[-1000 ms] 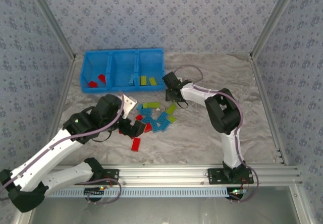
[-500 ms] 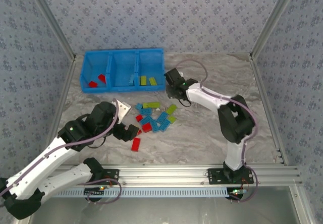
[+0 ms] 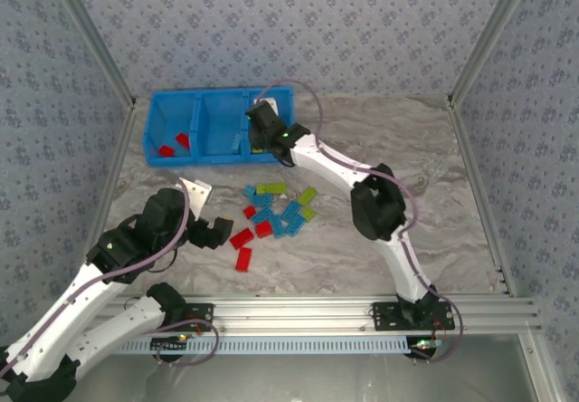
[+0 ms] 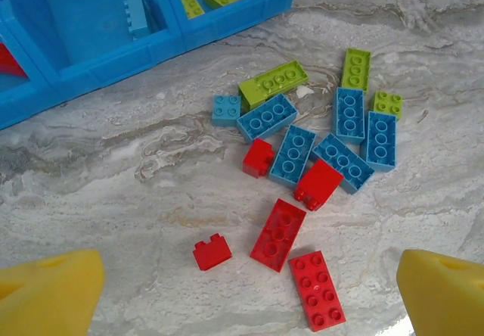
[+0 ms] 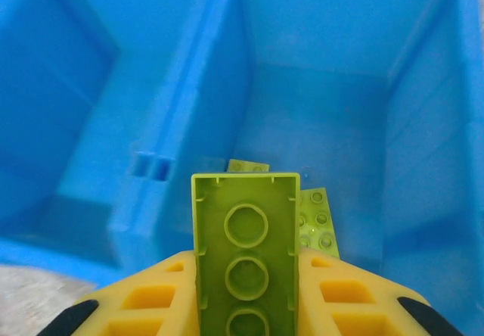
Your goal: Sort the legos into containers by color
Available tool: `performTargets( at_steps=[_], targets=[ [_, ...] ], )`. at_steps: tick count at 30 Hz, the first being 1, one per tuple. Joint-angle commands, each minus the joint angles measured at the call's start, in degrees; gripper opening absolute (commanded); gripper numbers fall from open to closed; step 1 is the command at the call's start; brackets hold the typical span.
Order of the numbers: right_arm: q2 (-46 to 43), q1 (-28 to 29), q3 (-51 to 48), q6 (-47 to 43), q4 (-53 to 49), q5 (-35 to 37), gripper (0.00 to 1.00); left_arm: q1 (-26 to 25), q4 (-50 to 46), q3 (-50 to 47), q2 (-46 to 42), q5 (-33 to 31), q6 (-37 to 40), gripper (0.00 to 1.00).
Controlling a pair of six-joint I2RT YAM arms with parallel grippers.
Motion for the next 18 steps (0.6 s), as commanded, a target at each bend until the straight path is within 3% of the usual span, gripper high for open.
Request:
performTargets(
  at_steps=[1,5,10,14,18],
  targets=[
    [5.1,-1.1,8.3,-1.3,-5.0,0.4,0.35,0.6,0.4,-0.3,0.1,-1.0,-0.2,0.99],
    [7.4,-1.6,13.4,-2.6,-8.1,-0.7,0.44,1.0,0.3,-0.5,0.2,-1.5,-0.2,0.99],
    [3.5,-1.4,12.7,-4.5,-10.4,-1.3,0.52,1.4,0.1,-0.5,1.1,-1.8,-0.1,0.99],
    [-3.4,-0.4,9.2,-5.3,-14.0,-2.0,0.51,1.5,0.1,-0.2,2.2,-2.0,-1.0,0.99],
    [-16.8,2.0,-2.9,-6.4,-14.0,-5.4,0.52,1.5,1.2,1.0,4.2,0.3,-5.8,0.99]
  ],
)
